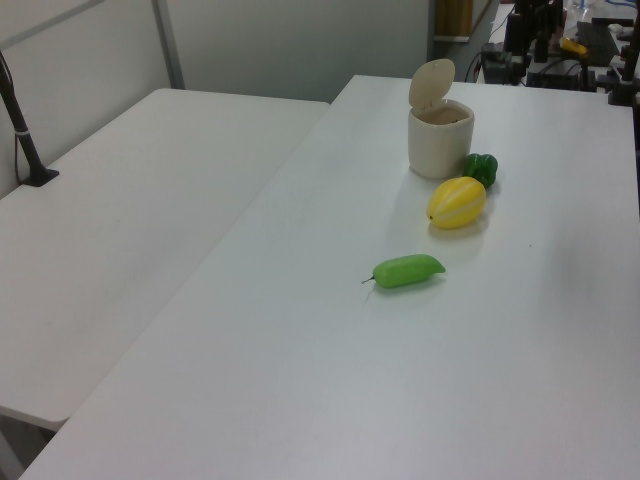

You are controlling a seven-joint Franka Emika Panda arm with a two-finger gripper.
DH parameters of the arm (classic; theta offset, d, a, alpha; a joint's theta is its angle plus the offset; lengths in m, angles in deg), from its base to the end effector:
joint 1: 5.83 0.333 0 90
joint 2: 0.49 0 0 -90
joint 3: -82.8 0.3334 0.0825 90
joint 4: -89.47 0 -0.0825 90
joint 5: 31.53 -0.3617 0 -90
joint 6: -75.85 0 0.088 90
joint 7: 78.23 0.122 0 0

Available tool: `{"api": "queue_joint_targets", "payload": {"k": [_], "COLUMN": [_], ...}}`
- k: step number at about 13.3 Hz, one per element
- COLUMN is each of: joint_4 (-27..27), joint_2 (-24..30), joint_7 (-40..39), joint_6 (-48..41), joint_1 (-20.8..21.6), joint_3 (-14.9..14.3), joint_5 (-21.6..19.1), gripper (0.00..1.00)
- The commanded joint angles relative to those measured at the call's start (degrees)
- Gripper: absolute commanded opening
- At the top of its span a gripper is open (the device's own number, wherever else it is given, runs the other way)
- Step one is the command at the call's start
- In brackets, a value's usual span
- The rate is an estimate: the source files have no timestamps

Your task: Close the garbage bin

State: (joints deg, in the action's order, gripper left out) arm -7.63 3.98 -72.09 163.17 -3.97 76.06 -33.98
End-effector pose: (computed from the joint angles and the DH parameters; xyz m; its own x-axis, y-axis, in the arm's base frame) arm 0.4963 -0.0393 0.6079 0.9774 -0.1875 -0.0980 -0.1922 -0.9805 -0.0416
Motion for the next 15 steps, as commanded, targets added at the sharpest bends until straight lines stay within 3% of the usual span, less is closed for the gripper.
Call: {"api": "queue_joint_targets", "payload": {"k": [1,12,15], "joint_4": [0.42,1.22,1.3], "joint_2": [1.15,1.06,0.97], "joint_7": [-1.56,-1.66,-1.66], "joint_6": [-3.28,-3.13,-2.25], "joint_1": [-0.54,-2.3,-3.79], "joint_3": [-0.64,-0.64,-0.64], "joint_5": [-0.8,-0.8,-0.89], "gripper": [1.0,1.0,0.89]}}
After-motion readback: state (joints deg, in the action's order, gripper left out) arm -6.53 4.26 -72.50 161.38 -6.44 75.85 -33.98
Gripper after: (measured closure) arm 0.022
